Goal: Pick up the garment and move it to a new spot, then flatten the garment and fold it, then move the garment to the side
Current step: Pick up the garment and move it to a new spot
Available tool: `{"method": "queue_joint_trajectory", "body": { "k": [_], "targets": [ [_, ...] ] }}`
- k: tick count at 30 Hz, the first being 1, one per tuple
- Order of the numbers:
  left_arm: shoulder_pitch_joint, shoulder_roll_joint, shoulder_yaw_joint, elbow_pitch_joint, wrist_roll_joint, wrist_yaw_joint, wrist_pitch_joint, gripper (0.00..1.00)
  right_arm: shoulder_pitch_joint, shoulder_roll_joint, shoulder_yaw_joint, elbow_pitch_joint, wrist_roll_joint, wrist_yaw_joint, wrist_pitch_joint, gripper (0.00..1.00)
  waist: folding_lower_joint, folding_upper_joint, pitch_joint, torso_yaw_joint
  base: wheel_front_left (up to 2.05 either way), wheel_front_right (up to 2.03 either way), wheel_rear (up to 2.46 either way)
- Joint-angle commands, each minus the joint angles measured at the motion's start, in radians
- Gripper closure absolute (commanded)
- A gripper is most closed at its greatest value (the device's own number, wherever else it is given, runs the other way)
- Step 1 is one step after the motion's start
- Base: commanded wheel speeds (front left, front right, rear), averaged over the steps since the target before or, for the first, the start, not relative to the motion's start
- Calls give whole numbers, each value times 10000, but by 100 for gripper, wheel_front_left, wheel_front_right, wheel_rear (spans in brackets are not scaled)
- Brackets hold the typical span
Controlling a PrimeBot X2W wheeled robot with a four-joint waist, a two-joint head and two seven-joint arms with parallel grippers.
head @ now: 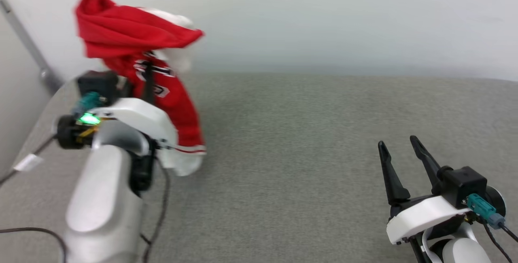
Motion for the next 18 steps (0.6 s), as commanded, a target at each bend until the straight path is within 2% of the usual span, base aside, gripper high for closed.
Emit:
{"method": "queue_joint_trajectory", "body": {
  "k": [1, 3, 8, 14, 16, 18],
  "targets": [
    [142, -243, -148, -75, -90, -73, -68, 100, 152, 11, -48, -53, -45, -3, 35, 0, 2, -1, -75, -467, 0, 0, 0],
    [330, -705, -472, -117, -217, -265, -150, 100, 171, 10, -102, -114, -63, -3, 129, 0, 2, -1, -41, -803, 0, 0, 0],
    [920, -1322, -1389, 237, -571, -712, 82, 100, 279, 12, -137, -272, -10, -3, 275, 0, 2, -1, 118, -1539, 0, 0, 0],
    [2474, -1526, -2690, 782, -839, -899, 641, 100, 303, 14, -233, -431, 33, -3, 353, 0, 2, -1, 579, -1907, 0, 0, 0],
    [2880, -1538, -2880, 865, -802, -770, 601, 100, 261, 12, -204, -406, 76, -3, 310, 0, 2, -1, 656, -1946, 0, 0, 0],
    [3168, -1549, -3011, 907, -762, -655, 551, 53, 215, 11, -213, -413, 140, -3, 280, 0, 2, -1, 743, -1924, 0, 0, 0]
  ]
}}
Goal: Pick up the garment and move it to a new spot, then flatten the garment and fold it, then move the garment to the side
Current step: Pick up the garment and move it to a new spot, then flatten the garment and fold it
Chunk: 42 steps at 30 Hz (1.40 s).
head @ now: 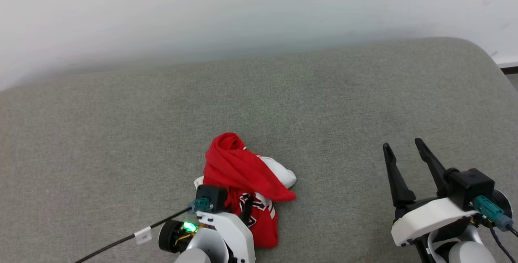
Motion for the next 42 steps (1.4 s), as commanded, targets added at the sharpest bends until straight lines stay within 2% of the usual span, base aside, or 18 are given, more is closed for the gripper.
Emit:
{"method": "queue_joint_trajectory", "body": {
  "k": [1, 12, 17, 24, 28, 32, 42],
  "targets": [
    [74, 8, -59, -41, 86, 72, -108, 0, -83, 9, -44, 0, 113, -3, -60, 0, 0, 0, 50, 47, 0, 0, 0],
    [-97, 224, -90, -1614, 810, 611, -2184, 0, 20, 9, -140, 166, 35, -3, -77, 0, 0, 0, -432, 636, 0, 0, 0],
    [-82, 404, 393, -2122, 797, 924, -2817, 0, 218, 9, -273, 91, -5, -3, -22, 0, 0, 0, -641, 895, 0, 0, 0],
    [623, 904, 1563, -2684, 576, 1651, -3097, 0, 528, 9, -391, -49, -54, -3, 81, 0, 0, 0, -822, 1116, 0, 0, 0],
    [1129, 1275, 1966, -2878, 420, 1697, -3107, 0, 710, 9, -380, -93, 67, -3, 131, 0, 0, 0, -899, 1159, 0, 0, 0],
    [1470, 1493, 1960, -2997, 339, 1588, -2994, 0, 863, 8, -356, -149, 195, -3, 156, 0, 0, 0, -962, 1151, 0, 0, 0],
    [1626, 1521, 1833, -3215, 320, 1652, -2906, 0, 837, 10, -268, -211, 204, -3, 226, 0, 0, 0, -963, 1146, 0, 0, 0]
  ]
}}
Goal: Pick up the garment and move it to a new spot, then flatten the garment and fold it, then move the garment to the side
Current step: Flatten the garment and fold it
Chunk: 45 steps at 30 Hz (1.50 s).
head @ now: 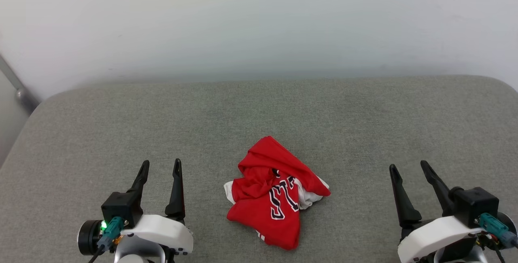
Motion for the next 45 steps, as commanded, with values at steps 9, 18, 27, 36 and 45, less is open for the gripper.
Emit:
{"method": "queue_joint_trajectory", "body": {
  "k": [9, 18, 27, 36, 45],
  "targets": [
    [-176, -12, -106, -198, 132, 167, -48, 0, -380, 14, -683, 705, 149, -3, 1465, 0, 0, 0, 198, 337, 0, 0, 0],
    [-645, -278, -243, -186, 283, 242, -164, 0, -1734, -877, 1068, 954, 1625, -3, 5254, 0, 0, 0, 860, 1146, 0, 0, 0],
    [-1205, -633, -369, 74, 387, -45, -247, 0, -2832, -1665, 2300, 1501, 2624, -3, 7397, 0, 0, 0, 1448, 1800, 0, 0, 0],
    [-969, -798, -92, 155, 557, -154, -265, 0, -3458, -2116, 2420, 1156, 2611, -3, 7039, 100, 0, 0, 1291, 1584, 0, 0, 0],
    [-650, -750, 180, 124, 716, -226, -247, 0, -3158, -2721, -60, 257, 2050, -3, 7007, 100, 0, 0, 849, 681, 0, 0, 0]
  ]
}}
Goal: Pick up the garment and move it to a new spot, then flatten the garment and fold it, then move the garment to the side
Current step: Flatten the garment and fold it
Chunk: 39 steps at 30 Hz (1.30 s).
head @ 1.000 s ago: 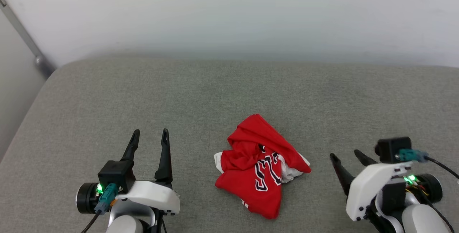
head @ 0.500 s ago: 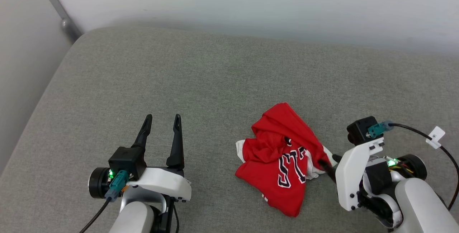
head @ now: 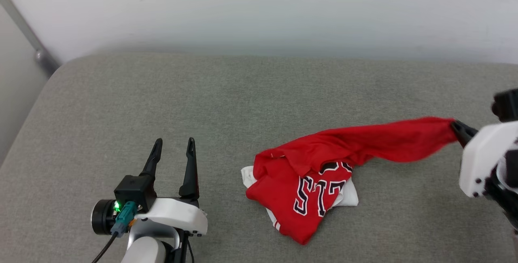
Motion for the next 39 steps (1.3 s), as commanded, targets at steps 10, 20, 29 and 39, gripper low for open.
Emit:
{"method": "queue_joint_trajectory", "body": {
  "k": [10, 20, 29, 39],
  "targets": [
    [518, 140, 100, 222, -32, 159, 72, 0, 3161, 1803, -4013, 2147, -723, -3, -76, 0, 0, 0, -450, -782, 0, 0, 0],
    [761, 287, 148, 152, -125, 302, 217, 0, 2722, 1740, -3353, 1286, -859, -3, -4606, 0, 0, 0, -745, -681, 0, 0, 0],
    [1055, 392, 163, 21, -229, 394, 310, 0, 3372, 2137, -2224, -22, -1446, -3, -5673, 0, 0, 0, -1037, -580, 0, 0, 0],
    [1005, 369, -6, -197, -258, 411, 448, 0, 3449, 1739, -197, 91, -590, -3, -3198, 0, 0, 0, -935, -374, 0, 0, 0]
  ]
}}
